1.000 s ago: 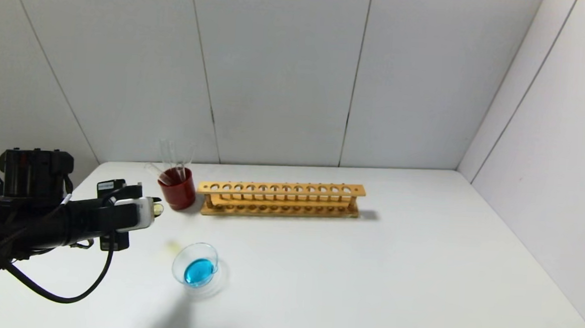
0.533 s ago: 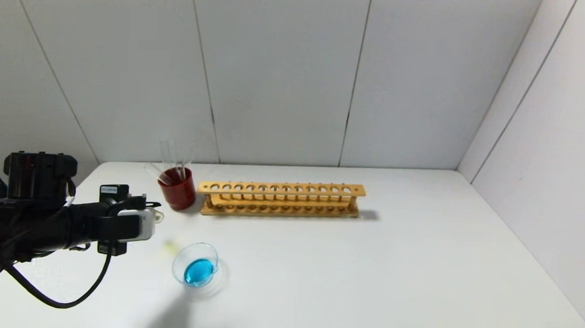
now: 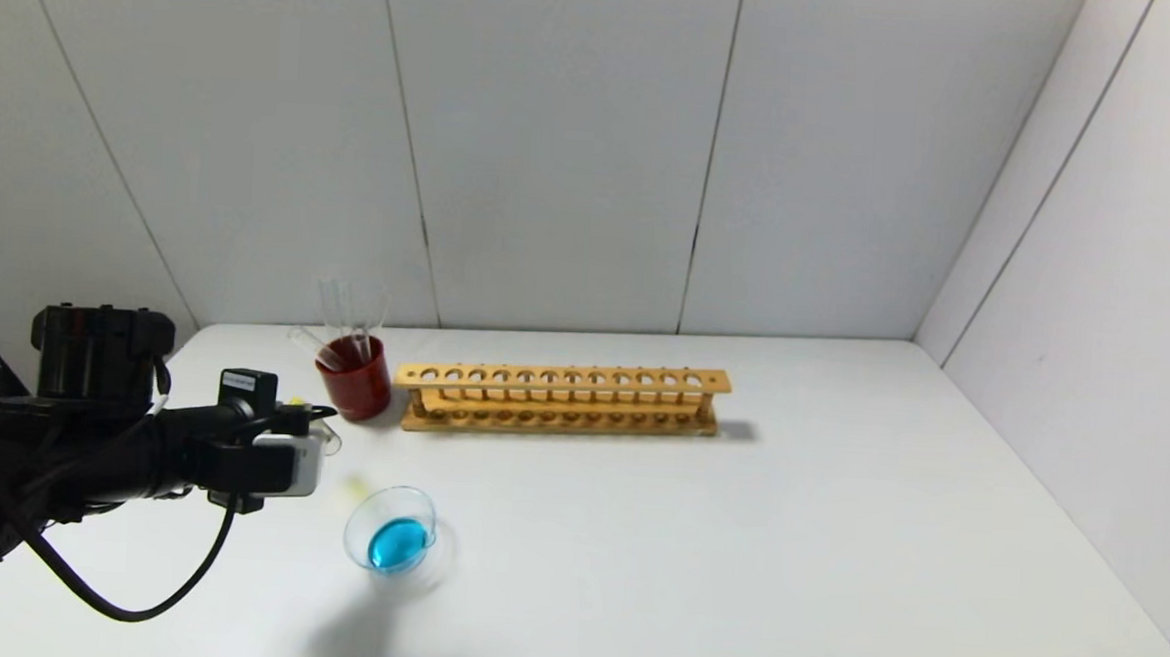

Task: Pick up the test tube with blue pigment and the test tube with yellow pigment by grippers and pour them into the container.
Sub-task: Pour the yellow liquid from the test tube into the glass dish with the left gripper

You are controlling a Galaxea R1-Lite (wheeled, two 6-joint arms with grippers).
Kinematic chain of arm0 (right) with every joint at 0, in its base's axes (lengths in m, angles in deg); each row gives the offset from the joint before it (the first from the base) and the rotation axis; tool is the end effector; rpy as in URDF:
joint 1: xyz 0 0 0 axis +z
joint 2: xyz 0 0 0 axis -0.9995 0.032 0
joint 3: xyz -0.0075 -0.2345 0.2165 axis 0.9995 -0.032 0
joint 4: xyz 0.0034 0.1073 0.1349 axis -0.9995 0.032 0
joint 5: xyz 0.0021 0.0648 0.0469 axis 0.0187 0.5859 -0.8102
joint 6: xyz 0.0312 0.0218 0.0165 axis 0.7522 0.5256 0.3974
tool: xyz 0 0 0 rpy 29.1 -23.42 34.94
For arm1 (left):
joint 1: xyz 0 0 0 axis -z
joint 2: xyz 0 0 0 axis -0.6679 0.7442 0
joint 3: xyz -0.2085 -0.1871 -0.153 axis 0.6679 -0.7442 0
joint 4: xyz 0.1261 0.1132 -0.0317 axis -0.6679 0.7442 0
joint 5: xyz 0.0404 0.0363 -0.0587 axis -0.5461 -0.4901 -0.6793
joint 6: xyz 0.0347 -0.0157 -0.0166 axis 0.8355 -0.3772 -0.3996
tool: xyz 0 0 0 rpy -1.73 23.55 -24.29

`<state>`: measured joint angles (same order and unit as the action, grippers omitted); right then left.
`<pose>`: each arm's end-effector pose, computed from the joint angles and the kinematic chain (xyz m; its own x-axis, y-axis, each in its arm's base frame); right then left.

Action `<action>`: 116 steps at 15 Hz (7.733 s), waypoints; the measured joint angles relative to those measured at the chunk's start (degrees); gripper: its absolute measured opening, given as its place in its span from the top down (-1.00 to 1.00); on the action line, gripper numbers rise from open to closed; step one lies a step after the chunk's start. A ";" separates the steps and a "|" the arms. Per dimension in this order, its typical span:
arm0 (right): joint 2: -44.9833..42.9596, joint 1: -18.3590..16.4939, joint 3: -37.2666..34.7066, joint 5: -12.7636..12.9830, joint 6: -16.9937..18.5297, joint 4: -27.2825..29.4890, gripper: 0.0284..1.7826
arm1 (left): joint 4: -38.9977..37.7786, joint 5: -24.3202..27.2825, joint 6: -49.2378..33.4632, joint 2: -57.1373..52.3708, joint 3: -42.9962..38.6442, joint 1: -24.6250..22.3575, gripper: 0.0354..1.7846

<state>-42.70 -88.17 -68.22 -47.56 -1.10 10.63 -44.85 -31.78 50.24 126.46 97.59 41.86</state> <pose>-0.0427 0.0002 0.0749 1.0000 0.0043 -0.0045 -0.0043 1.0000 0.0000 0.2770 -0.0174 0.1457 0.7739 -0.4257 -0.4689 0.5140 -0.0104 0.8577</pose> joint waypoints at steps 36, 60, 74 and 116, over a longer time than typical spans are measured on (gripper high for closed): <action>0.00 0.07 0.00 0.02 0.00 0.00 -0.96 | -3.99 -2.66 18.52 4.85 1.96 2.11 0.68; 0.00 0.07 0.00 0.00 0.00 0.00 -0.96 | -2.21 -0.69 31.72 5.41 1.68 2.30 0.68; 0.00 0.10 0.00 0.00 0.00 0.00 -0.96 | -2.21 -4.96 35.96 7.45 3.40 5.03 0.68; 0.00 0.07 0.00 0.00 0.00 0.00 -0.96 | -2.62 -7.84 44.20 9.48 4.89 7.35 0.68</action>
<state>-42.70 -88.10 -68.22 -47.56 -1.10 10.63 -47.47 -39.62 94.44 135.95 102.48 49.21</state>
